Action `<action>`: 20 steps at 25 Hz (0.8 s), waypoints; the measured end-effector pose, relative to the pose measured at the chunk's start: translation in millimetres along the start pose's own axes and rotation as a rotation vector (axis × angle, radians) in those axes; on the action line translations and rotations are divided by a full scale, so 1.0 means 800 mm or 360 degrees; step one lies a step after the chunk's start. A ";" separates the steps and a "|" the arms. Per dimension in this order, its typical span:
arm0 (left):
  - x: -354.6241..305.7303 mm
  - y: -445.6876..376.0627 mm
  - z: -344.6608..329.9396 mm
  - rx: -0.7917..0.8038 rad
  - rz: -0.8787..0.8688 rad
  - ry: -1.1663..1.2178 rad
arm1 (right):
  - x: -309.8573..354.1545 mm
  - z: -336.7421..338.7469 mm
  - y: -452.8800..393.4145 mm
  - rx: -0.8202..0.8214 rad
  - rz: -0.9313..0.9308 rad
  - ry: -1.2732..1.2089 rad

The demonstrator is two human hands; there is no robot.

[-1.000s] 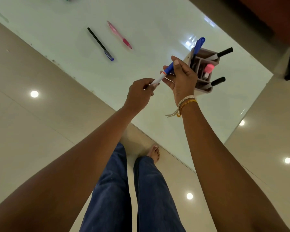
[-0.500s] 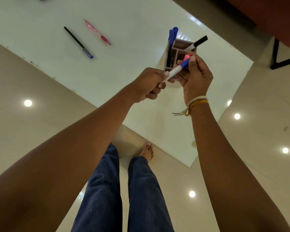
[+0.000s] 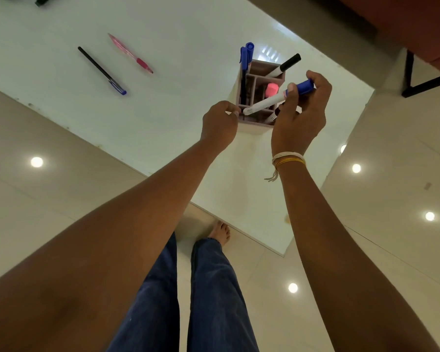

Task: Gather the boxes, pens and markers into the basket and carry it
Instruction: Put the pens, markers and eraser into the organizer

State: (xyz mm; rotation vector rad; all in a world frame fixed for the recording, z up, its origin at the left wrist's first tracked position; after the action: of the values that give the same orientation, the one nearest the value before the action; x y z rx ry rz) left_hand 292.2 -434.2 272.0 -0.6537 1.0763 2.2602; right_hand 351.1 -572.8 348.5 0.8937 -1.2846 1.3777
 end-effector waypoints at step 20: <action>0.065 -0.022 0.103 -0.0035 -0.0111 -0.0067 | 0.022 -0.132 0.062 0.0602 0.0246 0.0225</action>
State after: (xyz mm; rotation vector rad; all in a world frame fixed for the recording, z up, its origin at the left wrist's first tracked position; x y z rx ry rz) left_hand 250.2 -344.7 275.9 -0.6397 0.9948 2.2190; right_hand 311.2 -462.0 336.5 0.9424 -1.0180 1.8123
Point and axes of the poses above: each hand's wrist, its own y-axis away from the middle knuckle, its own z-axis out of the back of the hand, x = y × z, the point moved 5 cm from there along -y, towards the middle knuckle, and after that the axes turned 15 degrees about -y, right-handed, at the moved point
